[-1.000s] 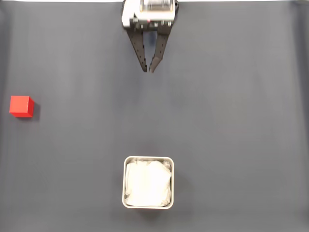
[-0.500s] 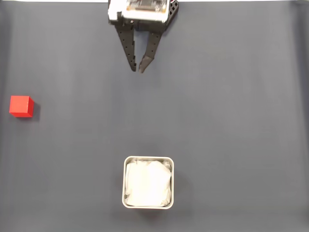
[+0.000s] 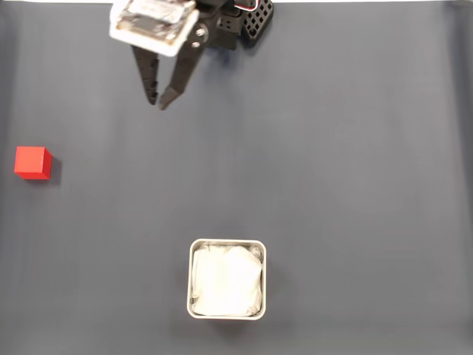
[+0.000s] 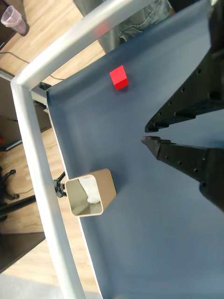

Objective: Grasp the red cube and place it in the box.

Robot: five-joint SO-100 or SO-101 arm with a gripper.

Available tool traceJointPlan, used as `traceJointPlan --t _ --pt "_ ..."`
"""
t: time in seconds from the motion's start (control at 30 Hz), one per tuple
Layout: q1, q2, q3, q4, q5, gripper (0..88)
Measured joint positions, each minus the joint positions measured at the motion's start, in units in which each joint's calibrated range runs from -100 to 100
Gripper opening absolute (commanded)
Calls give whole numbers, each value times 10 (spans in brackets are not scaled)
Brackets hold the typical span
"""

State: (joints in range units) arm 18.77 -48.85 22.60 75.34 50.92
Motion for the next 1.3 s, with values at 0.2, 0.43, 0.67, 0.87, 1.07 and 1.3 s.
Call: traceJointPlan --t 0.2,0.43,0.67,0.87,1.07,1.3 --pt "44 26 -6 0 4 0" --pt "83 62 -19 -2 4 0" --pt "114 84 -24 -17 -2 0" --pt "145 109 -24 -50 -5 0" --pt "173 142 -24 -78 -5 0" --pt "198 179 -24 -111 -5 13"
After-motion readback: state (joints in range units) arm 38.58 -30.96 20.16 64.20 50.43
